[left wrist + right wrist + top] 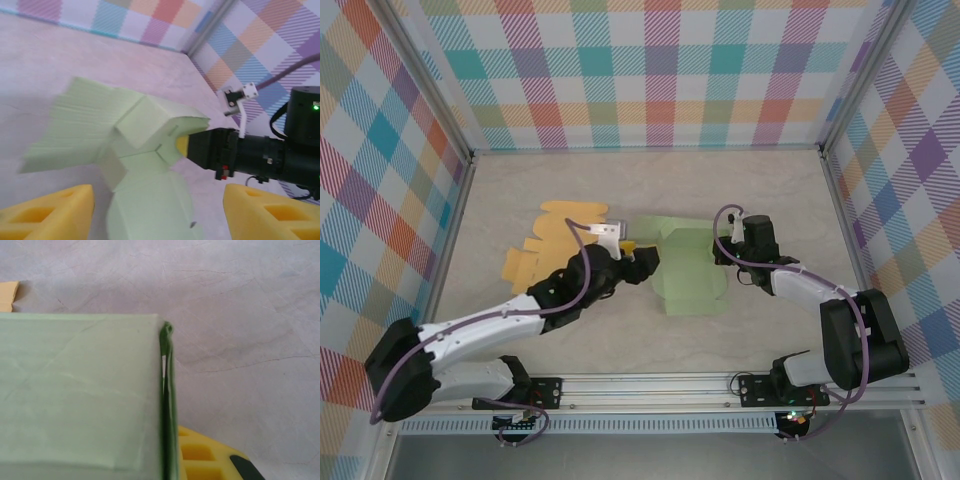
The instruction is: Fold the paper box
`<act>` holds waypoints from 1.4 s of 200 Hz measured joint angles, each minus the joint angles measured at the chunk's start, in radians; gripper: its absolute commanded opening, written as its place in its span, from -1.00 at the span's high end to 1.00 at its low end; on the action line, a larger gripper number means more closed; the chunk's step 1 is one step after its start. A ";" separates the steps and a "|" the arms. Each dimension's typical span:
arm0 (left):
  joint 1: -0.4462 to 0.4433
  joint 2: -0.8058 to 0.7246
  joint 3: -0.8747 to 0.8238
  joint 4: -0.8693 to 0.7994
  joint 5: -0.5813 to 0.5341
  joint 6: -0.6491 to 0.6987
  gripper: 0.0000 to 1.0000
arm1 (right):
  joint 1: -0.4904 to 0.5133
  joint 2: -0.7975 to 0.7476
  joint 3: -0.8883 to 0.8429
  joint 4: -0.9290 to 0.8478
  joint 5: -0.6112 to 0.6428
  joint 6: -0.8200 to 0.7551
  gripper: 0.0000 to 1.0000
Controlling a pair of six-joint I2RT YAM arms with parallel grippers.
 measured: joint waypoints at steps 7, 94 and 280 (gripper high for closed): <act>0.002 -0.040 -0.007 -0.030 -0.029 0.009 -0.37 | 0.000 0.000 0.000 0.001 0.000 0.002 1.00; 0.361 -0.206 0.000 -0.300 -0.064 0.078 -0.35 | 0.000 0.000 0.000 0.004 0.000 0.002 1.00; 0.433 0.447 0.225 -0.159 0.253 0.356 -0.32 | 0.000 0.000 0.000 0.004 0.000 0.002 1.00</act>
